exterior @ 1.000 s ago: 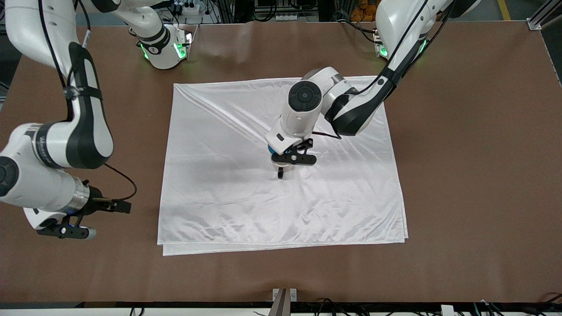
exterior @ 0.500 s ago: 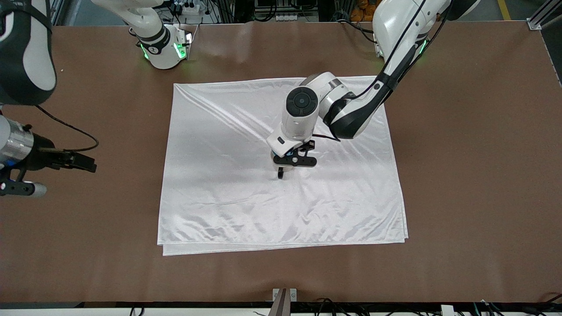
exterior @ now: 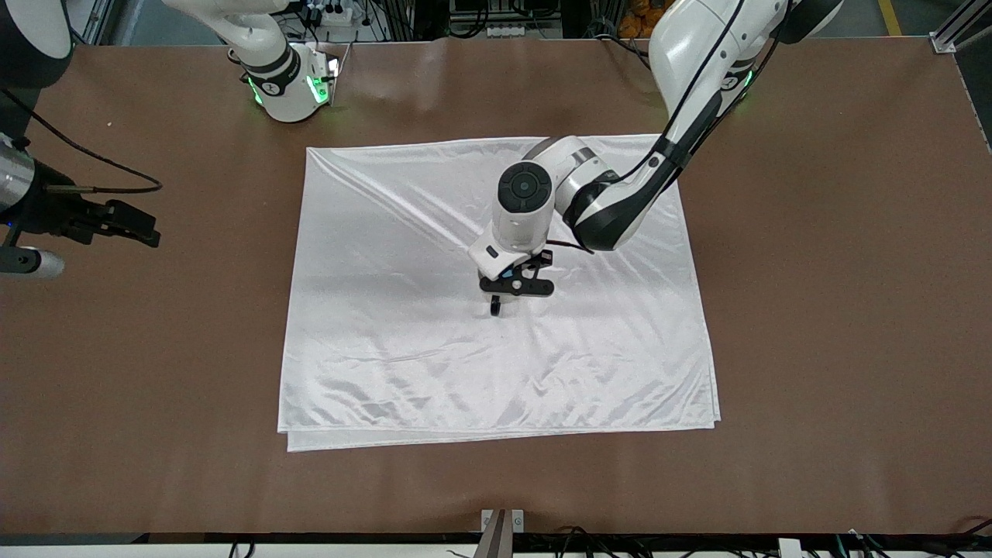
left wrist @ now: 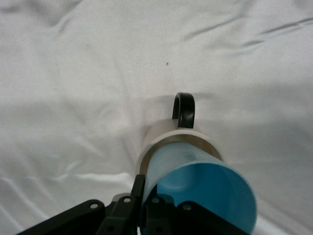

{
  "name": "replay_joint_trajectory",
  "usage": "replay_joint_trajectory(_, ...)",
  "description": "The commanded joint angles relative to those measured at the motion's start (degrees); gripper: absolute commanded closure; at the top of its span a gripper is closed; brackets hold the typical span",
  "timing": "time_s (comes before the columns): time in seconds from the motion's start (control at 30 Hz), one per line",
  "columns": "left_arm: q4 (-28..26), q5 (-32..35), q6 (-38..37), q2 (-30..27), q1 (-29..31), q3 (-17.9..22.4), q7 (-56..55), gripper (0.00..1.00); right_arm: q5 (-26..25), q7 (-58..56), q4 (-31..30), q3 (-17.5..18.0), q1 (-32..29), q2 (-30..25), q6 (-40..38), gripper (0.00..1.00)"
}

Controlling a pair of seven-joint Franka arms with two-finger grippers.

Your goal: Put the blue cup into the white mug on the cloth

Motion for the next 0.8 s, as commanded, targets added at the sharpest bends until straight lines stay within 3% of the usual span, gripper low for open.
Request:
replay_joint_trajectory(0.0, 0.6, 1.9, 2.2, 1.3, -0.8, 0.5, -3.8, 1.00, -0.9, -0.4, -2.3, 0.7, -0.7, -4.6, -0.2, 0.00)
replay_joint_trajectory(0.27, 0.7, 1.9, 3.9, 2.3, -1.5, 0.7, -4.7, 1.00, -1.0, -0.6, -3.4, 0.8, -0.7, -9.2, -4.3, 0.00)
replay_joint_trajectory(0.5, 0.7, 1.8, 4.5, 2.9, -2.3, 2.0, -4.7, 1.00, -0.9, -3.8, -6.4, 6.4, -3.7, -12.4, -5.4, 0.00)
replay_joint_trajectory(0.63, 0.7, 1.9, 4.6, 3.0, -3.6, 3.5, -4.7, 0.96, -0.9, -4.2, -6.5, 6.7, -3.8, -12.4, -5.1, 0.00)
replay_joint_trajectory(0.7, 0.7, 1.9, 4.6, 3.0, -4.2, 4.2, -4.7, 0.65, -0.9, -3.7, -6.5, 6.2, -4.0, -12.4, -4.6, 0.00)
replay_joint_trajectory(0.77, 0.7, 1.9, 4.6, 2.9, -4.6, 4.9, -4.6, 0.07, -0.7, -3.7, -6.4, 5.1, -4.8, -12.3, -3.4, 0.00)
